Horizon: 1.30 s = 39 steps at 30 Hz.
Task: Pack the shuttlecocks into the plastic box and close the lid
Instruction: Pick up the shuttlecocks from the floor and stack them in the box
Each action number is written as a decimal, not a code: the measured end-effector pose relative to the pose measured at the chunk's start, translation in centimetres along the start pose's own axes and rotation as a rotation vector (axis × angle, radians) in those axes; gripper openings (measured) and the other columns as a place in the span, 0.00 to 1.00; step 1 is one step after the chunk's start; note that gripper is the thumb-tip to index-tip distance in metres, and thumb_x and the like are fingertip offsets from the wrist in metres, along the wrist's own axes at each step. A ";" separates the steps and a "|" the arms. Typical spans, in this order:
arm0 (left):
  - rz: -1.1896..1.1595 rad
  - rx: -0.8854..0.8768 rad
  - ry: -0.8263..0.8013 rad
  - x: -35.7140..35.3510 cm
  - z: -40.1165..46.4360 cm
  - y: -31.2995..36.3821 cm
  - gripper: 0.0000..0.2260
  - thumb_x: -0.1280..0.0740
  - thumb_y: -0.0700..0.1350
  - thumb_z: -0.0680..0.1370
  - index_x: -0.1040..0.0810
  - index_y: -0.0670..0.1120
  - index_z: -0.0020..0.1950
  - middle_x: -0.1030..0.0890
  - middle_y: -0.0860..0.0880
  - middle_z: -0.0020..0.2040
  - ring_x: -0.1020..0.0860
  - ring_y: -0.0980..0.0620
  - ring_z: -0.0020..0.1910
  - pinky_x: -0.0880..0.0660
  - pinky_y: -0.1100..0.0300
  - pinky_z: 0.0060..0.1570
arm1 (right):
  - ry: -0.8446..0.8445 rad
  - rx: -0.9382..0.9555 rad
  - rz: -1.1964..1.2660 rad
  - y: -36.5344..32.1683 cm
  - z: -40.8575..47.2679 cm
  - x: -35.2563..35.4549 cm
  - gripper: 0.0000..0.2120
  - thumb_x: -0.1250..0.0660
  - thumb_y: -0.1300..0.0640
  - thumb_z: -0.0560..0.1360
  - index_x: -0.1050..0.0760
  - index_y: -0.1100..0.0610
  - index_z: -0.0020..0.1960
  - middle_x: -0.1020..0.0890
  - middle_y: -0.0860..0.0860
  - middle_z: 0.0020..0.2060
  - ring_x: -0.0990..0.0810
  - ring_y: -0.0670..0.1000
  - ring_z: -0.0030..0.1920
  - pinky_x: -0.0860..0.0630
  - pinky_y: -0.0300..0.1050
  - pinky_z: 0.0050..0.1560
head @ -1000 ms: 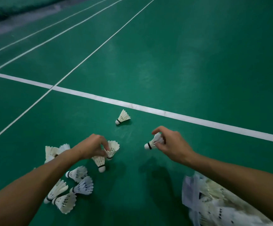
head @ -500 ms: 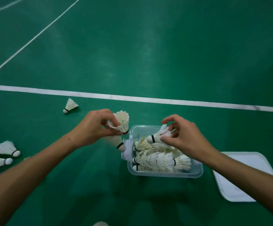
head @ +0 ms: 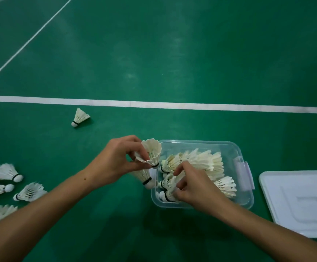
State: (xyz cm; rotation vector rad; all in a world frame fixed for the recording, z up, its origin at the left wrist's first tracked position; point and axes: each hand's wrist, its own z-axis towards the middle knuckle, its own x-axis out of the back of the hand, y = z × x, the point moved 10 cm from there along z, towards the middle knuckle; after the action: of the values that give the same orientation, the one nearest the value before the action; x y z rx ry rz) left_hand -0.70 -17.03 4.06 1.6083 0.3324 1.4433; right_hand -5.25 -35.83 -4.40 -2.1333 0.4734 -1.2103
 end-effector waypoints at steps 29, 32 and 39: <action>0.237 -0.053 -0.275 -5.0 5.6 4.2 0.08 0.19 0.47 0.72 0.14 0.51 0.48 0.18 0.55 0.43 0.20 0.57 0.40 0.24 0.61 0.42 | 0.267 0.254 0.361 -5.1 -2.6 11.3 0.18 0.20 0.67 0.70 0.22 0.54 0.54 0.13 0.47 0.49 0.13 0.48 0.52 0.15 0.44 0.52; 0.283 -0.039 -0.297 -5.4 5.9 4.1 0.09 0.19 0.47 0.72 0.14 0.51 0.49 0.21 0.57 0.42 0.20 0.56 0.40 0.24 0.60 0.42 | 0.251 0.274 0.262 -5.0 -2.0 10.3 0.20 0.18 0.64 0.70 0.23 0.53 0.56 0.14 0.44 0.50 0.14 0.45 0.53 0.16 0.44 0.53; 0.269 -0.013 -0.310 -5.7 5.8 4.1 0.09 0.20 0.46 0.73 0.14 0.50 0.50 0.20 0.57 0.41 0.19 0.56 0.40 0.25 0.63 0.41 | 0.300 0.364 -0.059 -5.3 -1.4 9.5 0.20 0.20 0.60 0.73 0.28 0.49 0.57 0.14 0.43 0.46 0.15 0.42 0.46 0.17 0.43 0.47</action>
State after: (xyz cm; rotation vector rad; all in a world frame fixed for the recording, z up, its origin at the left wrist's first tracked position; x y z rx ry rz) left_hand 1.39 -25.87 4.17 1.8879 -0.0750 1.3570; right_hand -1.52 -37.93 5.72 -1.6776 0.2891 -1.5308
